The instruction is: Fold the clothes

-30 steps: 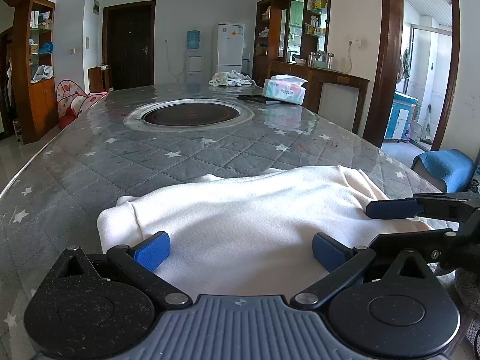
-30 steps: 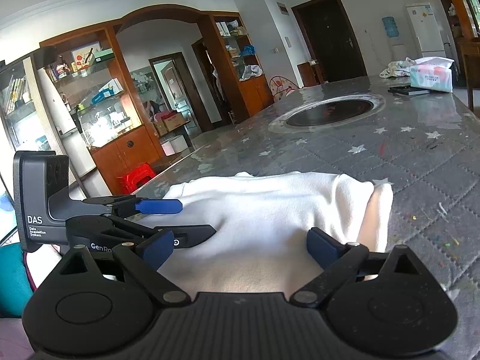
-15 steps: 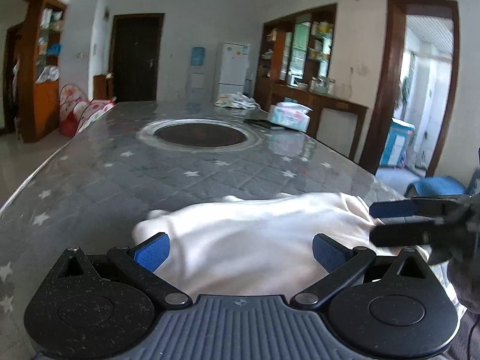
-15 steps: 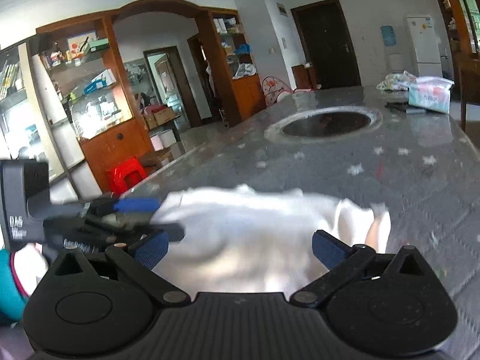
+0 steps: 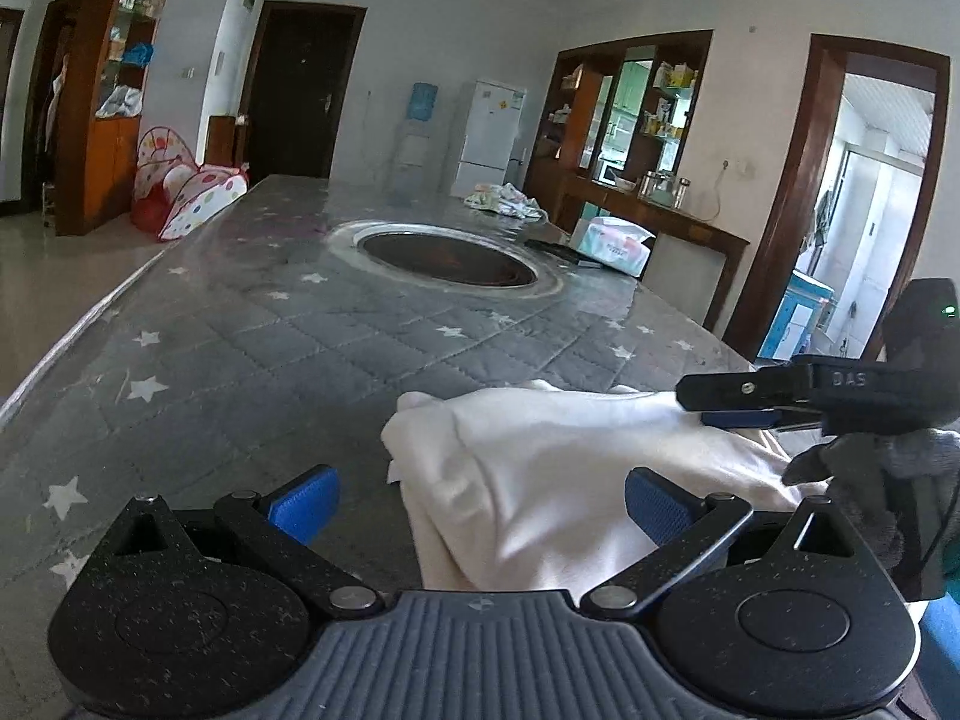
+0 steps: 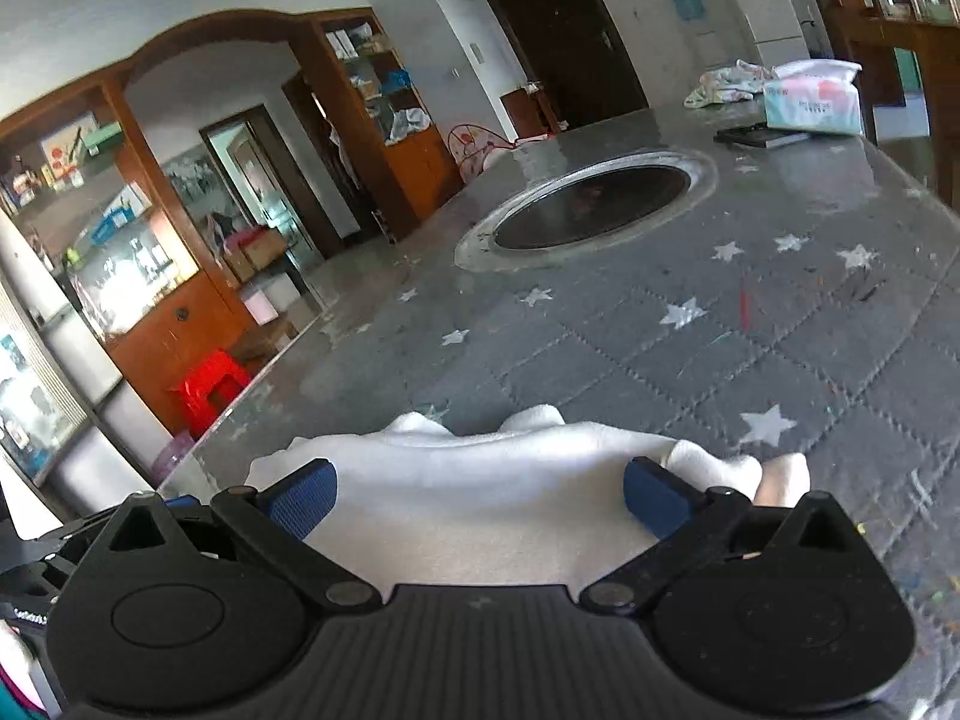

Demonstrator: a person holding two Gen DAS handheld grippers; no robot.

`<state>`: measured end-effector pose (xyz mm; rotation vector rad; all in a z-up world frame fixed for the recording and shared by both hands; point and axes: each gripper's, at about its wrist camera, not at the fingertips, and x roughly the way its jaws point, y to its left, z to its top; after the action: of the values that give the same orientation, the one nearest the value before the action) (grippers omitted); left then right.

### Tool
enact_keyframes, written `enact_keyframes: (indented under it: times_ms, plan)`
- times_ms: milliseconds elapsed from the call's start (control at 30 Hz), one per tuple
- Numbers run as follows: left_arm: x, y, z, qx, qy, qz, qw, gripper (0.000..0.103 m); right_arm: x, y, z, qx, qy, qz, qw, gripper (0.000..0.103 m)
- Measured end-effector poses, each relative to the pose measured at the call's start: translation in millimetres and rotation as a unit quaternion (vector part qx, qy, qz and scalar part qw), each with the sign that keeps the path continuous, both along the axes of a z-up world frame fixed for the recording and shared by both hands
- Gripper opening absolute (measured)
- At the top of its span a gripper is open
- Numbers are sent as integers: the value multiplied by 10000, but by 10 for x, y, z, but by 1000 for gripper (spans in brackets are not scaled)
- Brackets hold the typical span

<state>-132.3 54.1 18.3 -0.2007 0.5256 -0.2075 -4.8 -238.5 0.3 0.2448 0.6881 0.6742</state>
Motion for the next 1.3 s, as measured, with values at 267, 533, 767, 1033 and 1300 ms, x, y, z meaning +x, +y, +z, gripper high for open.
enact_keyframes:
  times_ms: [267,533,767,1033,1300]
  plan:
    - [38,74,3,-114,142,138,9997,103,208,278,-42,11,183,306,9994,103]
    - [97,132,-28,-72,422,369,9984,103,186,259,52,104,216,333,9992,103]
    - [134,113,-44,111,664,465,9966,103,-214,250,335,184,-539,746,9956,103]
    - [100,72,-2,323,712,564,9953,103,-591,408,478,-324,-930,1183,9881,103]
    - [77,78,9,341,835,672,9937,103,-959,610,392,-1139,-1274,1645,9715,103]
